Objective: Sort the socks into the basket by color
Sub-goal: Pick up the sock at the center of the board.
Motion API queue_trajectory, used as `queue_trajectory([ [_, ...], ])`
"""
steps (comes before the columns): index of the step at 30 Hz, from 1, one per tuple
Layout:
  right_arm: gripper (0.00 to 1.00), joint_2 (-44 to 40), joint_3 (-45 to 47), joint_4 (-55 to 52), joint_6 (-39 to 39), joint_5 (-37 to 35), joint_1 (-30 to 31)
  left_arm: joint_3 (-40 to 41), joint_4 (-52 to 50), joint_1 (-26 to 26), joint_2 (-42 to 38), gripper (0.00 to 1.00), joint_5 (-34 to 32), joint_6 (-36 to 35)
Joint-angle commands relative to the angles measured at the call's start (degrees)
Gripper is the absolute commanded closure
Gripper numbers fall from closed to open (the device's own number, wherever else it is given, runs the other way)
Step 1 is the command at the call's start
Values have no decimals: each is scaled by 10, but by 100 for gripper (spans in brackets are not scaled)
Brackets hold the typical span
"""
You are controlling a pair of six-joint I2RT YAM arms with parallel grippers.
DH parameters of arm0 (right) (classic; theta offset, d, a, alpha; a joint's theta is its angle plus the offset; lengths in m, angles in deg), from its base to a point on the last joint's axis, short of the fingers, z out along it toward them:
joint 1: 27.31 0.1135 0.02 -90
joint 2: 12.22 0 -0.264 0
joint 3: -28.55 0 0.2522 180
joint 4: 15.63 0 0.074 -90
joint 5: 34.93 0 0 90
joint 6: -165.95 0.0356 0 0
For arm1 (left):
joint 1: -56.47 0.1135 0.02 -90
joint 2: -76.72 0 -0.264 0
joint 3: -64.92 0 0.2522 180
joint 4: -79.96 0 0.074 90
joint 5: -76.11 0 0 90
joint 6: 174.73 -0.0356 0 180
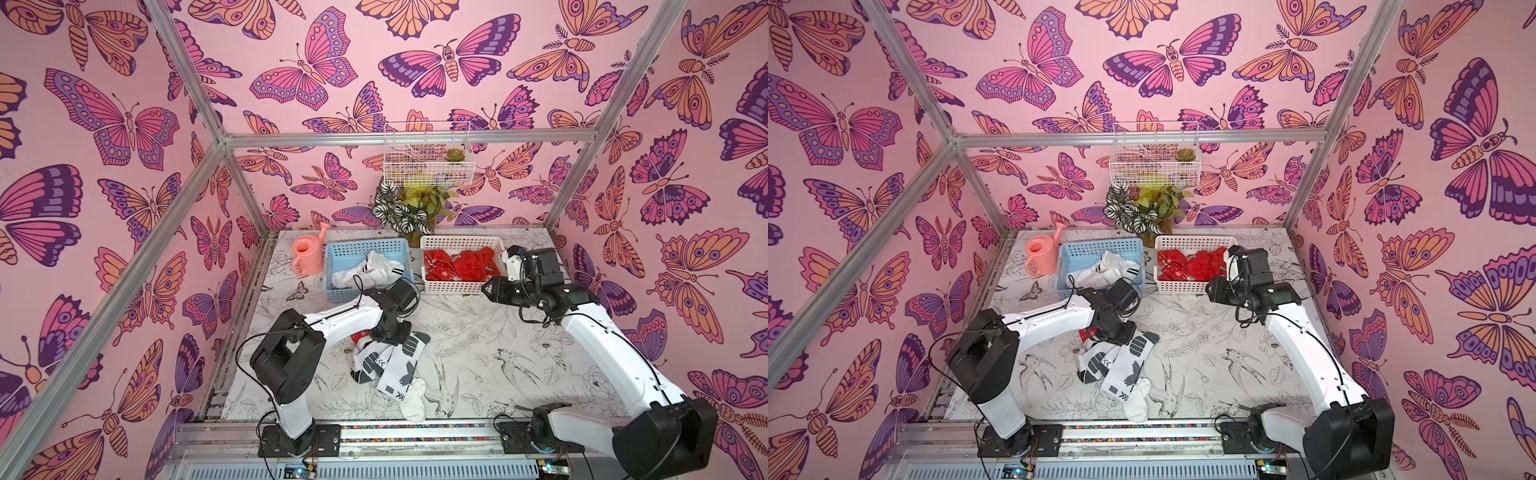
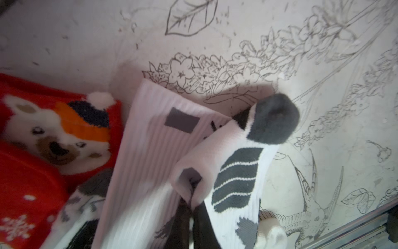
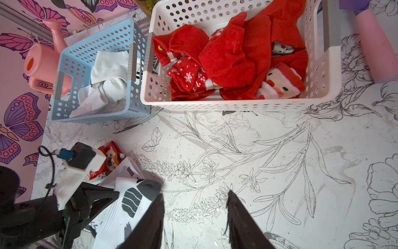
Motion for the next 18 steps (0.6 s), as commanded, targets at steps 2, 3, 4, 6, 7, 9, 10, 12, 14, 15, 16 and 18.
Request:
queue_trajectory([
  [2,51,-8,-18,-6,-10,-5,4,-17,-24,5,-32,100,-5,4],
  [3,51,-7,-18,-6,-10,-5,4,-19,-24,6,-35,100,-2,5],
  [4,51,-7,-18,-5,-10,-4,4,-22,-25,6,-40,100,1,7],
  [6,51,-6,-19,-3,-10,-5,4,-26,-26,6,-48,100,5,9],
  [7,51,-6,-20,-3,-10,-4,4,-29,-26,6,-53,100,6,11],
  [9,51,-6,-20,-2,-10,-3,4,-34,-29,7,-60,100,5,14],
  [10,51,-5,-21,-2,-10,-4,4,-36,-29,9,-65,100,5,16],
  [12,51,-5,-23,-2,-11,-3,4,-39,-28,13,-73,100,7,19],
  [14,51,-4,-25,-1,-11,-2,4,-43,-29,17,-80,100,9,22],
  [15,51,-3,-26,-1,-11,-2,4,-45,-29,19,-82,100,11,23],
  [16,51,-3,-27,-1,-12,-2,4,-47,-29,20,-85,100,11,23],
  [18,51,-2,-28,0,-12,-2,4,-50,-29,22,-88,100,11,24],
])
